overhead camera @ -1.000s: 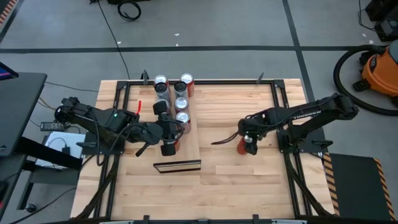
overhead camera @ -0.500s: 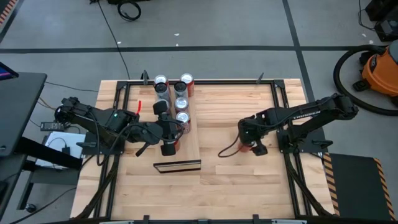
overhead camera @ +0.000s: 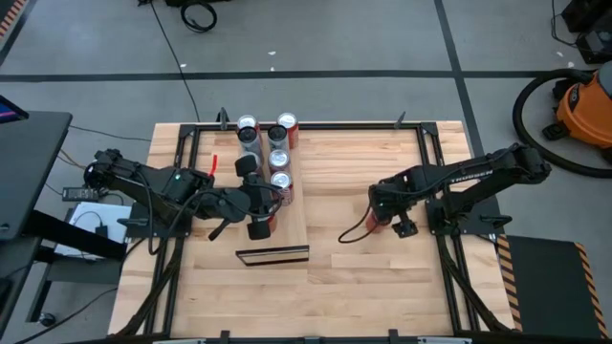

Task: Place canned beverage on shelf
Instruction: Align the red and black soda can with the other red and black soda can on the shelf

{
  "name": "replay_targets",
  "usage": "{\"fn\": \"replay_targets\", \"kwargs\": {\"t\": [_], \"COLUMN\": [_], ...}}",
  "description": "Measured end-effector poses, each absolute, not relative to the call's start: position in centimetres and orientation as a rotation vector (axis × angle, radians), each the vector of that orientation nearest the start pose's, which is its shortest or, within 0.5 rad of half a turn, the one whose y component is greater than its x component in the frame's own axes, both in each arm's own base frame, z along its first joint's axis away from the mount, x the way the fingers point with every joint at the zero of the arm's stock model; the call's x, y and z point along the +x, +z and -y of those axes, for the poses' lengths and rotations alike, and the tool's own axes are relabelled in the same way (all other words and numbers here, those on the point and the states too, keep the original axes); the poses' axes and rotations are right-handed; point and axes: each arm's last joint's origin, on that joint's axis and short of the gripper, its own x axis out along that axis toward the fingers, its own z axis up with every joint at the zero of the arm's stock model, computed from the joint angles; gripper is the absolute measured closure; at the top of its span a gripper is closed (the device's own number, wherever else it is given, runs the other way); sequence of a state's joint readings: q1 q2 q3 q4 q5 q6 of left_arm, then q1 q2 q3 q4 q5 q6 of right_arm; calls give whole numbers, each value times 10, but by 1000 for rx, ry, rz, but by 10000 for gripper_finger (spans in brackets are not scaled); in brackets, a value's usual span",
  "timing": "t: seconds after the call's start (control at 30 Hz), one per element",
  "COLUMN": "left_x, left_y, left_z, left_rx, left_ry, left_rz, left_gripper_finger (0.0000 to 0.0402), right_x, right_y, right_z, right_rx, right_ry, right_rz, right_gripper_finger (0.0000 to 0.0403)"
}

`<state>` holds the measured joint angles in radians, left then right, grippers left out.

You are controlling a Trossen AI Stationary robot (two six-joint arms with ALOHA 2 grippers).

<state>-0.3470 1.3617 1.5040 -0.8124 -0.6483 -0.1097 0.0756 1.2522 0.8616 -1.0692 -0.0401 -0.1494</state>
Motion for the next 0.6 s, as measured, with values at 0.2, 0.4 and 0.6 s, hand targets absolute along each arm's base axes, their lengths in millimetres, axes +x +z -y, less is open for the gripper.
{"fn": "replay_targets", "kwargs": {"t": [0.2,0.4,0.6], "left_x": [260,260,260], "left_y": [399,399,399], "left_z": [76,76,76], "left_rx": [207,206,206], "left_ry": [323,324,324], "left_rz": [-571,-571,-571], "left_gripper_finger": [281,281,281], "right_x": [198,197,198], "right_y": [221,222,224], "right_z": [-27,-46,-65], "right_rx": [-60,209,299], "right_ry": [194,188,233], "right_rz": [-1438,-1456,-1433], "right_gripper_finger": [28,28,28]}}
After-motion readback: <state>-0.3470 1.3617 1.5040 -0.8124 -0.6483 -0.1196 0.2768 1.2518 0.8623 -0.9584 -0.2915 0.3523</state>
